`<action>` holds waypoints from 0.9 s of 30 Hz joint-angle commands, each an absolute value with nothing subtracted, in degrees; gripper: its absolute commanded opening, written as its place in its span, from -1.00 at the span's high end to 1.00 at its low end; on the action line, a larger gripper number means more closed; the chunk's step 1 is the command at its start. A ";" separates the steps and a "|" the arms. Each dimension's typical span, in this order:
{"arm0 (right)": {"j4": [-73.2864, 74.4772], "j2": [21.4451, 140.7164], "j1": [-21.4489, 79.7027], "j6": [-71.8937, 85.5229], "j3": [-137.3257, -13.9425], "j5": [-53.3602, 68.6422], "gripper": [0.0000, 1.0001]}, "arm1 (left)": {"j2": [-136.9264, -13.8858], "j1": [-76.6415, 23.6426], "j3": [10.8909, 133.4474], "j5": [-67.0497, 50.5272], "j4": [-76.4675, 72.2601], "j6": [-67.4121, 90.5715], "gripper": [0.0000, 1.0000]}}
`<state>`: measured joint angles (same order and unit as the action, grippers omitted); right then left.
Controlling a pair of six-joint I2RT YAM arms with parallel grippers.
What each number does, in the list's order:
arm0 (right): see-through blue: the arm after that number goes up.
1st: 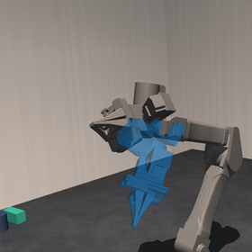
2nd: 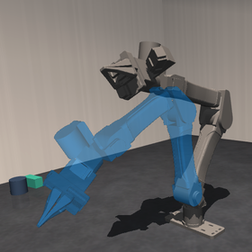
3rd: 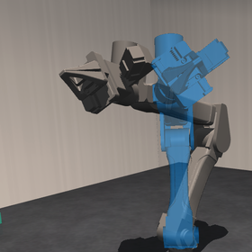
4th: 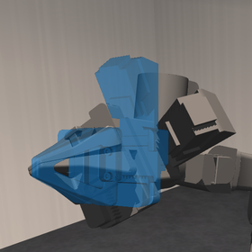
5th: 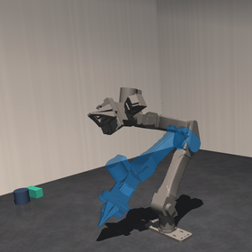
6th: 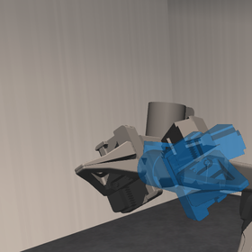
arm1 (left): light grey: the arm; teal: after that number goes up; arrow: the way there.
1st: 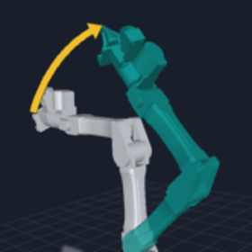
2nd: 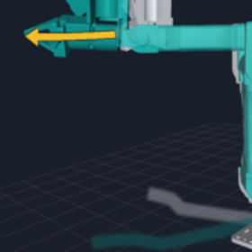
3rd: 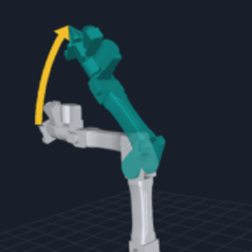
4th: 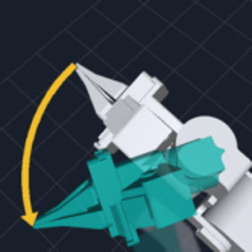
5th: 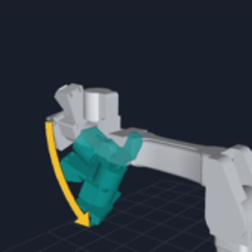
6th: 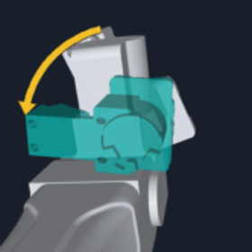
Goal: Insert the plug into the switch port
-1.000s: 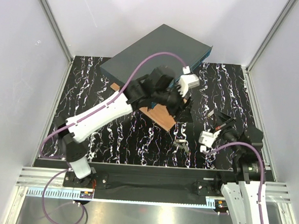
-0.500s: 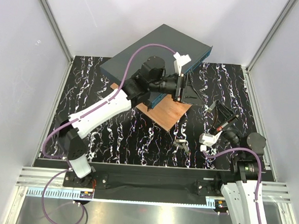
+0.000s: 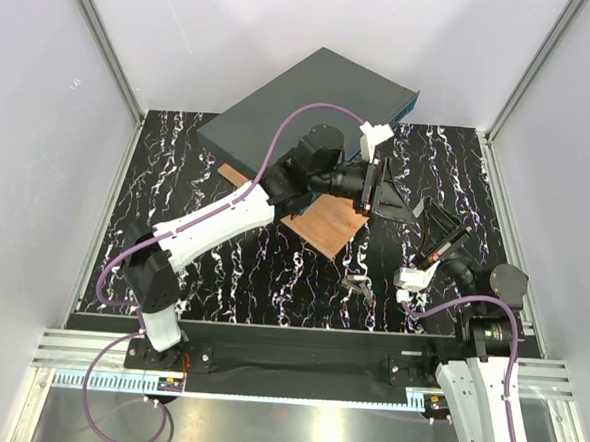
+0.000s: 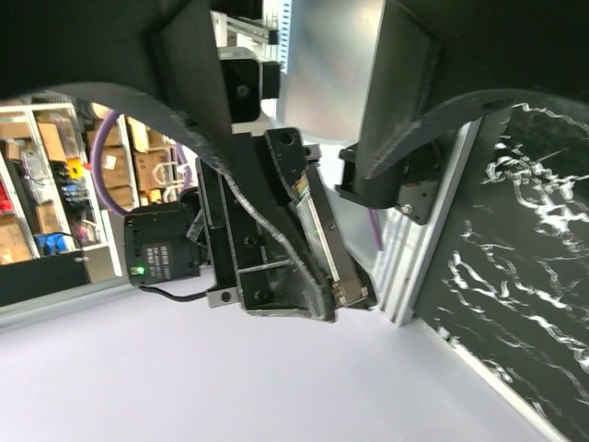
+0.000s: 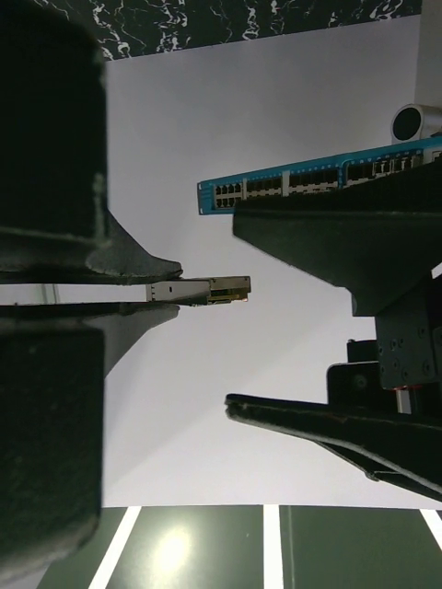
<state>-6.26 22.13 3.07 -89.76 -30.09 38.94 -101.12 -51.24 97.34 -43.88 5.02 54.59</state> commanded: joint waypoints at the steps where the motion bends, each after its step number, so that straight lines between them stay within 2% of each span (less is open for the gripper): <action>1: -8.70 21.62 3.43 -89.38 -32.26 40.87 1.00 | -102.04 -52.38 98.17 -46.58 -1.56 57.74 -0.12; 11: -7.56 20.39 3.43 -88.51 -32.70 42.27 1.00 | -103.54 -52.65 99.23 -45.79 -3.34 59.15 0.45; 15: -4.76 19.43 3.43 -87.37 -33.48 42.80 0.95 | -103.27 -52.65 98.61 -46.14 -4.22 58.71 0.88; 16: -2.48 19.25 3.43 -86.75 -34.01 42.80 0.78 | -103.18 -52.47 98.53 -46.58 -4.13 58.45 0.98; 17: -0.81 19.25 3.43 -86.14 -35.32 42.72 0.49 | -102.92 -52.38 98.53 -47.02 -3.78 57.40 1.00; 18: 2.08 19.34 3.43 -86.05 -36.29 42.63 0.01 | -102.66 -52.12 98.44 -47.46 -3.08 56.61 1.00; 21: 14.99 19.95 3.43 -87.71 -41.73 42.28 -0.66 | -100.99 -50.20 99.14 -48.60 3.84 49.59 1.00; 24: 28.44 21.44 3.43 -88.24 -48.06 42.89 -0.87 | -99.23 -49.05 101.24 -48.69 15.88 39.93 1.00; 27: 40.32 24.69 3.51 -88.16 -55.00 44.38 -0.92 | -98.53 -48.78 105.02 -47.11 29.06 29.64 1.00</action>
<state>24.88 21.67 3.11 -88.20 -49.17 42.09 -103.15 -49.23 99.74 -46.59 16.80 42.85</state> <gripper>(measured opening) 0.952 0.061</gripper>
